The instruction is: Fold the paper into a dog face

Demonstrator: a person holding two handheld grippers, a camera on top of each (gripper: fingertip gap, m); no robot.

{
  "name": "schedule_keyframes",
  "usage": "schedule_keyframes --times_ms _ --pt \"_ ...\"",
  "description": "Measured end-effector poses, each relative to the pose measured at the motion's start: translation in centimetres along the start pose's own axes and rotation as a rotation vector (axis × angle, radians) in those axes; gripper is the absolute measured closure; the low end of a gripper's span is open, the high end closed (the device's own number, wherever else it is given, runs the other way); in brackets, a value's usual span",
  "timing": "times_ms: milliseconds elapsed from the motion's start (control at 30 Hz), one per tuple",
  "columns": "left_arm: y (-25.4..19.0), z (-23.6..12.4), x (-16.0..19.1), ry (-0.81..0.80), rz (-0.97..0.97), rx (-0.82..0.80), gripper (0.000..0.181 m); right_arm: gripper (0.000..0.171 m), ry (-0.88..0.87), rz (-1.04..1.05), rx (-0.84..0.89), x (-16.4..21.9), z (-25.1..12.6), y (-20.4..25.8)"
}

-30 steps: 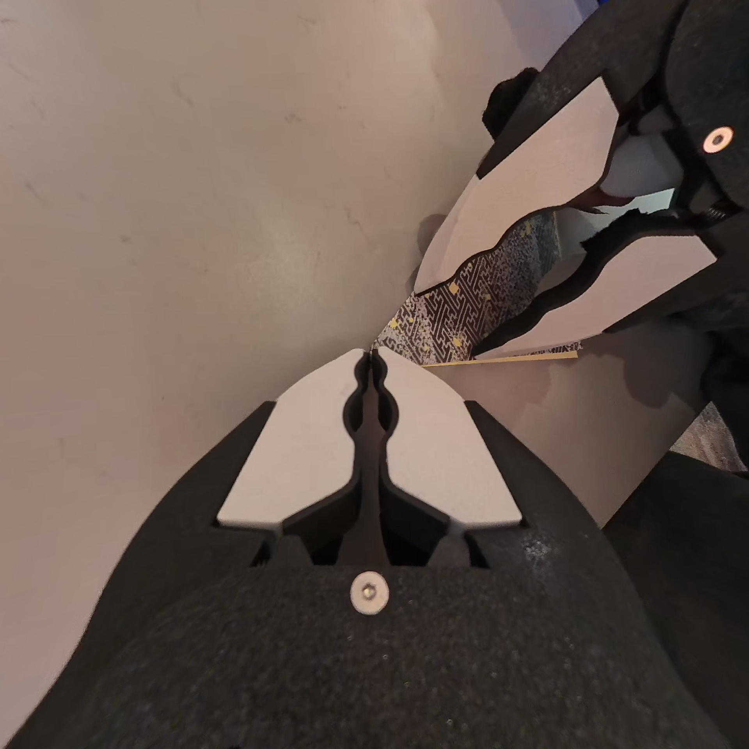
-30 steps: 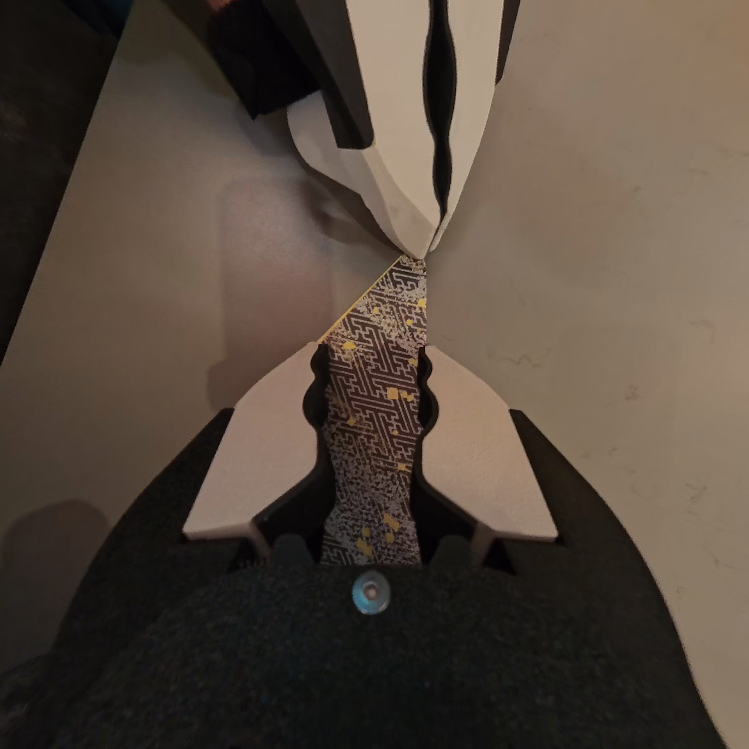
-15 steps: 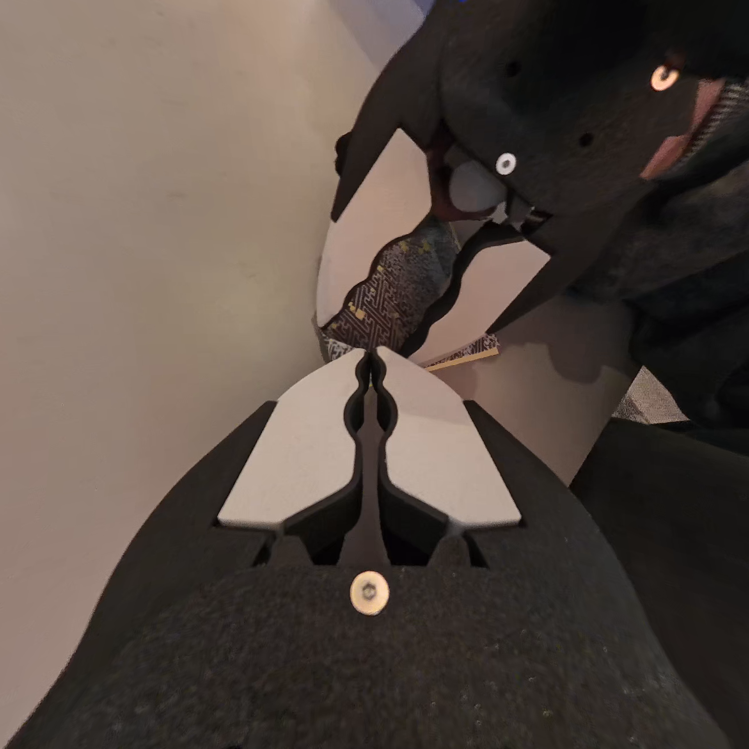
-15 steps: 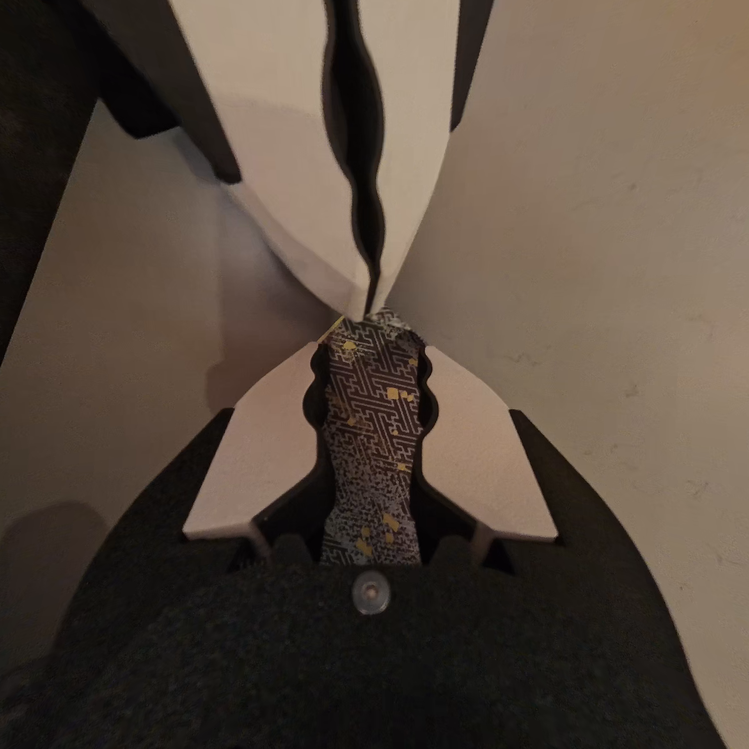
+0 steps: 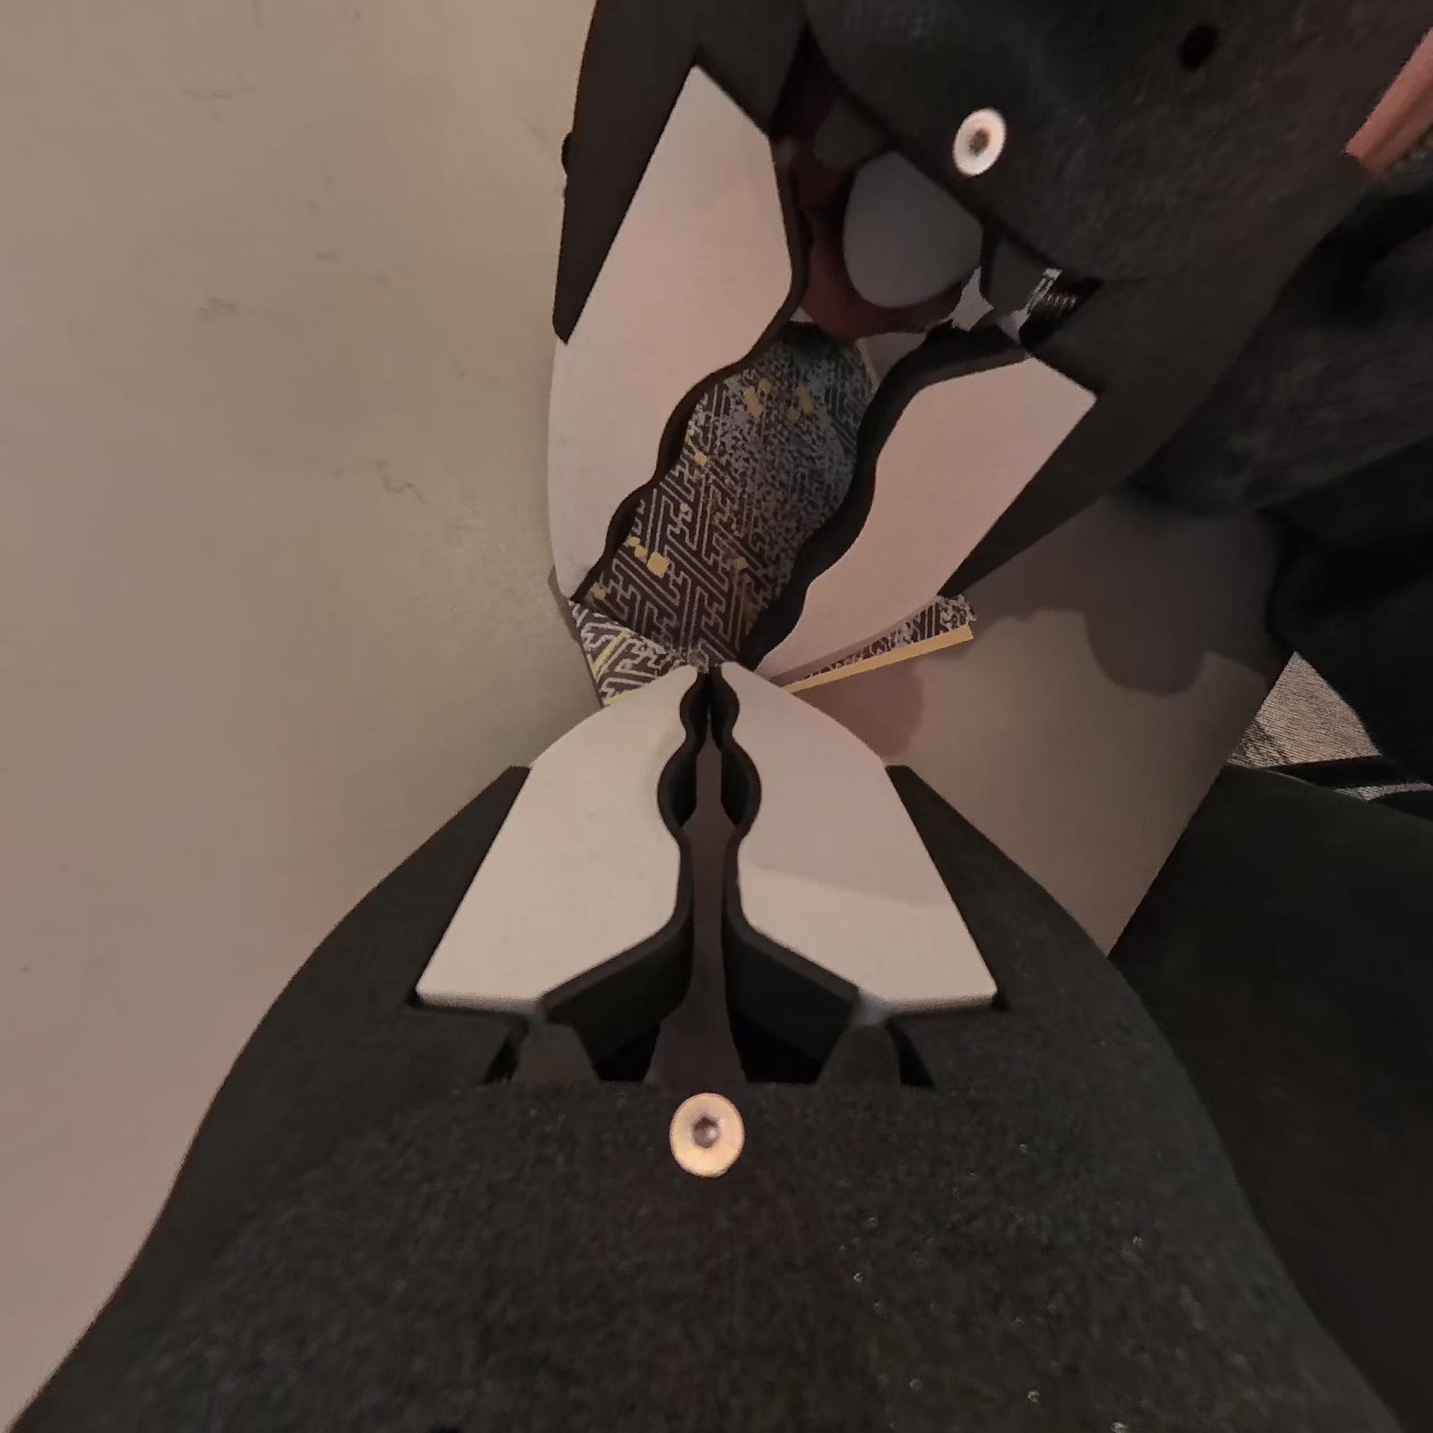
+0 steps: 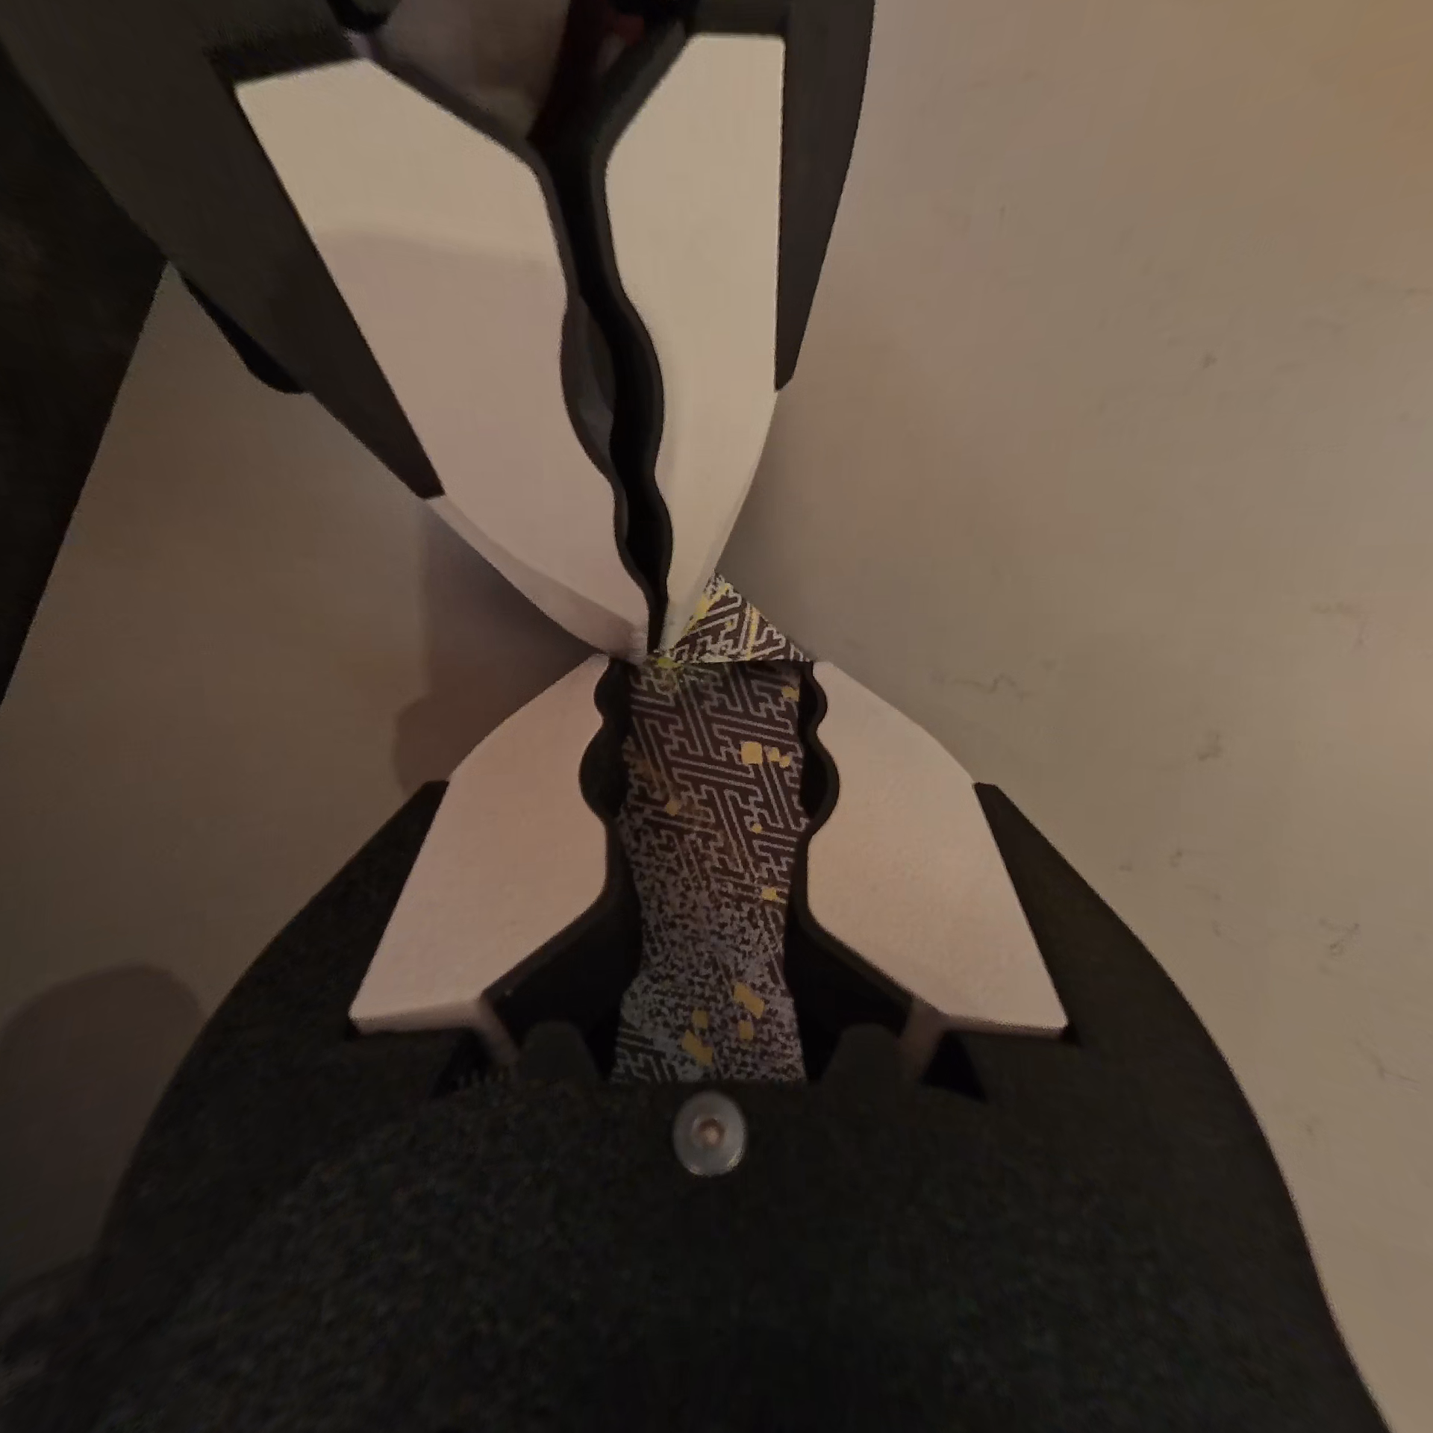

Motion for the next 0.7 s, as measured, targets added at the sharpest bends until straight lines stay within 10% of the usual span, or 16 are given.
schedule_keyframes --times_ms 500,700 --pt "0.0 0.3 0.4 0.045 0.006 -0.007 0.181 0.128 -0.035 0.032 0.025 0.1 -1.4 -0.5" --pt "0.0 0.3 0.4 0.045 0.004 -0.007 0.181 0.157 -0.038 0.052 -0.016 -0.1 -1.4 0.2"
Point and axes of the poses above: each gripper's, where its closed fingertips meet, z out along the fingers, x out of its underside, y = z × x across the jaws, the point moved 5 cm from there along -z, back along the fingers, and after that the axes turned 3 degrees about -z, right-handed, at the moved point
